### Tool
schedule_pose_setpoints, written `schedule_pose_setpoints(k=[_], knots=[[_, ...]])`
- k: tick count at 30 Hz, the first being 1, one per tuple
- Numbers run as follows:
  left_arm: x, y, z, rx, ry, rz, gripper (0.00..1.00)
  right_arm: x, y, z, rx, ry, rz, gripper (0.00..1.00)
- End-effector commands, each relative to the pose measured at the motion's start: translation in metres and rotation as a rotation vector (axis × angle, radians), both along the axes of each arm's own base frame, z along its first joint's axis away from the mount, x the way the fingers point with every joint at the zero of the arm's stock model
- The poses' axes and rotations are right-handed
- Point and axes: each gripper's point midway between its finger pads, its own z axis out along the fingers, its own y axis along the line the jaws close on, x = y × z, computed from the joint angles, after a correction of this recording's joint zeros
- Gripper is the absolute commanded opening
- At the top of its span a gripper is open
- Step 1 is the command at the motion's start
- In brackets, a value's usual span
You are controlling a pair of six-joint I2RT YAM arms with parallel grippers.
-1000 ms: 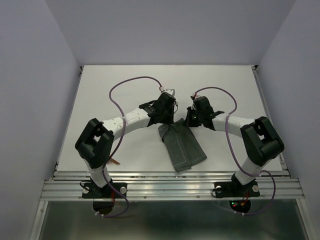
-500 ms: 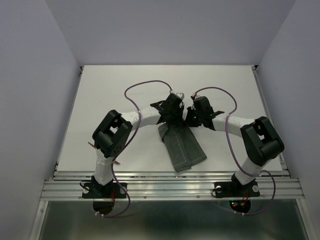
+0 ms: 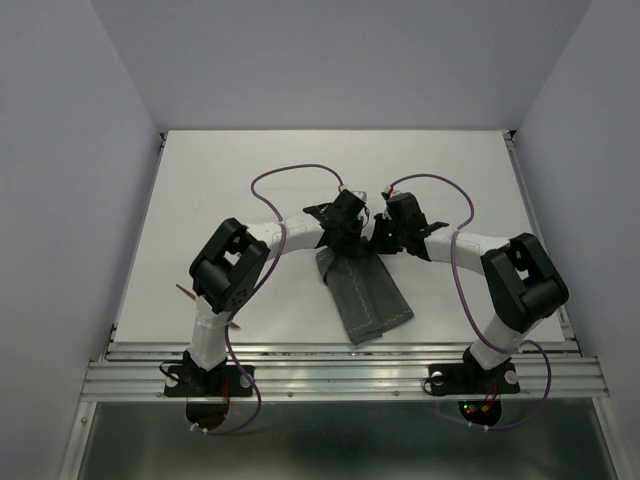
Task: Fold the napkin into a case and place the utensils inside
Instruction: Pick up the 2/3-rectangle-folded napkin at the center of the board.
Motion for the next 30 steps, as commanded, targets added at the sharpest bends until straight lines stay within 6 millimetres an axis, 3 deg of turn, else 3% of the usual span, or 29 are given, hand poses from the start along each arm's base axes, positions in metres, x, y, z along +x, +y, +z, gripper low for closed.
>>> schedule_pose_setpoints(k=[1, 9, 12, 16, 22, 25, 27, 29, 30], knots=[[0.005, 0.009, 0.019, 0.029, -0.044, 0.013, 0.33, 0.002, 0.0, 0.0, -0.006, -0.018, -0.025, 0.01], [0.007, 0.008, 0.023, 0.022, -0.054, 0.018, 0.32, 0.002, 0.0, 0.0, -0.005, -0.013, -0.028, 0.01], [0.009, 0.0, 0.037, -0.024, -0.072, 0.007, 0.32, 0.002, 0.0, 0.0, -0.003, -0.014, -0.027, 0.01], [0.01, -0.007, 0.075, -0.107, -0.13, -0.007, 0.33, 0.002, 0.0, 0.001, -0.002, -0.017, -0.028, 0.01], [0.011, 0.002, 0.116, -0.146, -0.203, 0.021, 0.33, 0.002, 0.001, 0.002, 0.001, -0.019, -0.026, 0.01], [0.008, 0.007, 0.124, -0.153, -0.21, 0.036, 0.33, 0.002, 0.0, 0.002, 0.001, -0.019, -0.026, 0.01], [0.008, 0.018, 0.119, -0.118, -0.209, 0.078, 0.33, 0.002, 0.001, 0.002, 0.002, -0.018, -0.025, 0.01], [0.006, 0.033, 0.106, -0.071, -0.185, 0.124, 0.04, 0.002, 0.001, 0.003, 0.005, -0.02, -0.025, 0.01], [0.006, 0.039, 0.1, -0.052, -0.174, 0.142, 0.0, 0.002, 0.001, 0.003, 0.004, -0.021, -0.024, 0.01]])
